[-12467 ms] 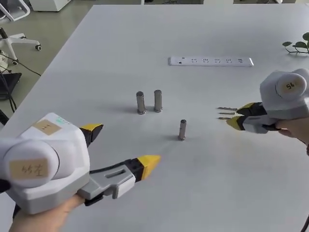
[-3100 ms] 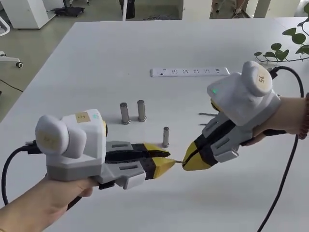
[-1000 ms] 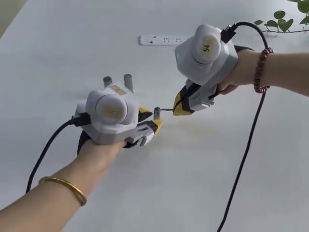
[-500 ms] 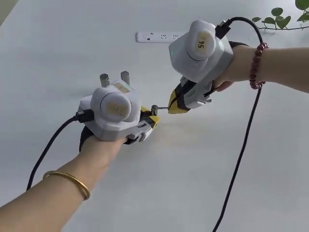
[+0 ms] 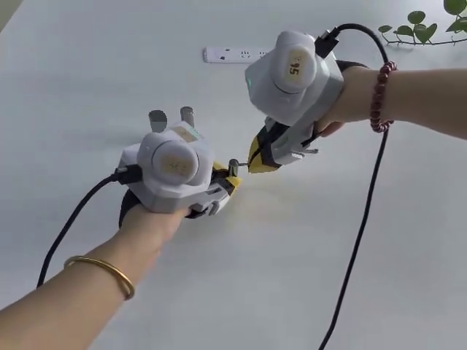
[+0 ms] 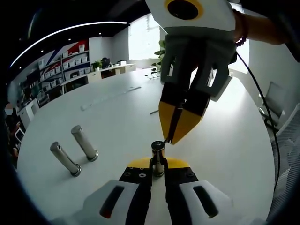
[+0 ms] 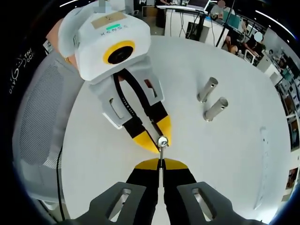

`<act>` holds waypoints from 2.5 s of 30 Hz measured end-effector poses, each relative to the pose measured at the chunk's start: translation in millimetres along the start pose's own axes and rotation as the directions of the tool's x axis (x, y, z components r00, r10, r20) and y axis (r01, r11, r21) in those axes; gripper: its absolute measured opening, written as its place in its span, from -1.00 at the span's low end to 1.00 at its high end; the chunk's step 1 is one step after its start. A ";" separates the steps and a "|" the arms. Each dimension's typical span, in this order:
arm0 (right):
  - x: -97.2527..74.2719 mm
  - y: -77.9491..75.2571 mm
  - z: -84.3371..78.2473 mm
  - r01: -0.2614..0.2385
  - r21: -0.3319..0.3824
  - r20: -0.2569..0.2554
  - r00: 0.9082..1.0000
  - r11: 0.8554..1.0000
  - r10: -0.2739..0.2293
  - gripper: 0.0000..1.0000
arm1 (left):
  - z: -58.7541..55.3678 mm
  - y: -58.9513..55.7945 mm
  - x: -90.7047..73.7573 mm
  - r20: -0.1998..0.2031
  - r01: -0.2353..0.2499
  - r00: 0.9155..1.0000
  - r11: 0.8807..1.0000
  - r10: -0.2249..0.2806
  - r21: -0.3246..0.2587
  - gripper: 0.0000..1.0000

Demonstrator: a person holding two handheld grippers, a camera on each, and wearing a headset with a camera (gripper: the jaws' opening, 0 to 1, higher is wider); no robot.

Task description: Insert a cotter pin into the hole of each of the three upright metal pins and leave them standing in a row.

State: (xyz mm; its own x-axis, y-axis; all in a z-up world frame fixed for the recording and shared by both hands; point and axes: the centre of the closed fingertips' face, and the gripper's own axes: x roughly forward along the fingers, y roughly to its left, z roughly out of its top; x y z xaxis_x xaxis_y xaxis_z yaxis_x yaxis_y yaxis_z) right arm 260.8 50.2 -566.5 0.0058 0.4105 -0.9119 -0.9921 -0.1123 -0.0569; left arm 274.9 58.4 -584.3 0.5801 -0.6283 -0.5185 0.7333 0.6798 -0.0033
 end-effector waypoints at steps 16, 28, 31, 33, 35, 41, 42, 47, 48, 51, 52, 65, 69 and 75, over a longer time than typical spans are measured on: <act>3.0 3.6 8.8 -0.018 0.065 0.012 1.000 0.998 0.018 -1.00 | -0.7 -3.2 1.6 -0.001 -0.004 1.000 1.000 0.004 -0.019 -0.85; -6.6 0.9 9.3 0.005 0.121 0.034 0.999 0.993 -0.010 -0.84 | -0.8 -4.0 2.0 0.001 -0.009 1.000 1.000 0.009 -0.029 -0.86; -7.5 2.9 5.9 0.007 0.111 0.025 1.000 0.994 -0.010 -0.88 | -1.0 -4.3 1.7 0.001 -0.012 1.000 0.999 0.012 -0.030 -0.85; -6.8 4.8 3.2 0.006 0.105 0.015 1.000 0.995 -0.007 -0.93 | -1.1 -4.2 1.8 0.001 -0.013 1.000 0.999 0.013 -0.031 -0.85; -5.8 5.8 1.3 0.004 0.097 0.006 1.000 0.995 -0.005 -0.95 | -1.1 -4.1 1.9 0.002 -0.013 1.000 0.999 0.013 -0.034 -0.85; -5.2 2.2 2.7 0.021 0.103 0.018 1.000 0.994 -0.023 -1.00 | -1.3 -4.0 2.7 0.004 -0.012 1.000 0.999 0.012 -0.043 -0.85; -5.0 2.0 3.1 0.020 0.107 0.022 1.000 0.994 -0.022 -1.00 | -1.5 -3.8 3.0 0.004 -0.013 1.000 0.999 0.014 -0.046 -0.85; -3.5 0.7 4.9 0.020 0.104 0.030 0.999 0.994 -0.023 -1.00 | -1.9 -3.6 4.1 0.008 -0.016 1.000 0.998 0.017 -0.055 -0.85; -3.3 0.7 4.9 0.021 0.103 0.029 0.999 0.995 -0.024 -1.00 | -2.0 -3.9 4.3 0.008 -0.016 1.000 0.998 0.016 -0.056 -0.85; -2.1 1.4 6.8 0.017 0.103 0.033 0.999 0.995 -0.020 -1.00 | -2.3 -4.2 4.6 0.007 -0.013 1.000 0.999 0.013 -0.053 -0.85; -1.9 1.3 7.3 0.018 0.101 0.033 0.999 0.995 -0.021 -1.00 | -2.4 -4.1 4.8 0.007 -0.012 1.000 0.998 0.012 -0.054 -0.85; -3.5 -1.3 11.4 0.017 0.154 0.065 0.997 0.988 -0.028 -0.99 | -2.2 -4.6 5.4 0.009 -0.012 1.000 0.996 0.013 -0.087 -0.85; -5.4 -2.3 18.4 -0.002 0.191 0.117 0.993 0.982 -0.021 -0.90 | -2.3 -4.8 5.5 0.008 -0.015 1.000 0.996 0.015 -0.087 -0.85; -1.1 -2.5 19.1 0.004 0.151 0.124 0.992 0.988 -0.023 -0.87 | -2.6 -5.1 5.9 0.007 -0.016 1.000 0.996 0.017 -0.092 -0.85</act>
State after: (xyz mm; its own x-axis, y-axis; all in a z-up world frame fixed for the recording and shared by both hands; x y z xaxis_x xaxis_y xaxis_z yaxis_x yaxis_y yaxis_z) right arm 260.9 67.4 -557.6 0.0127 0.5217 -0.8530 -0.9996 0.0275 0.0019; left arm 273.7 52.3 -589.6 0.5946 -0.6196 -0.5124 0.6883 0.7216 -0.0738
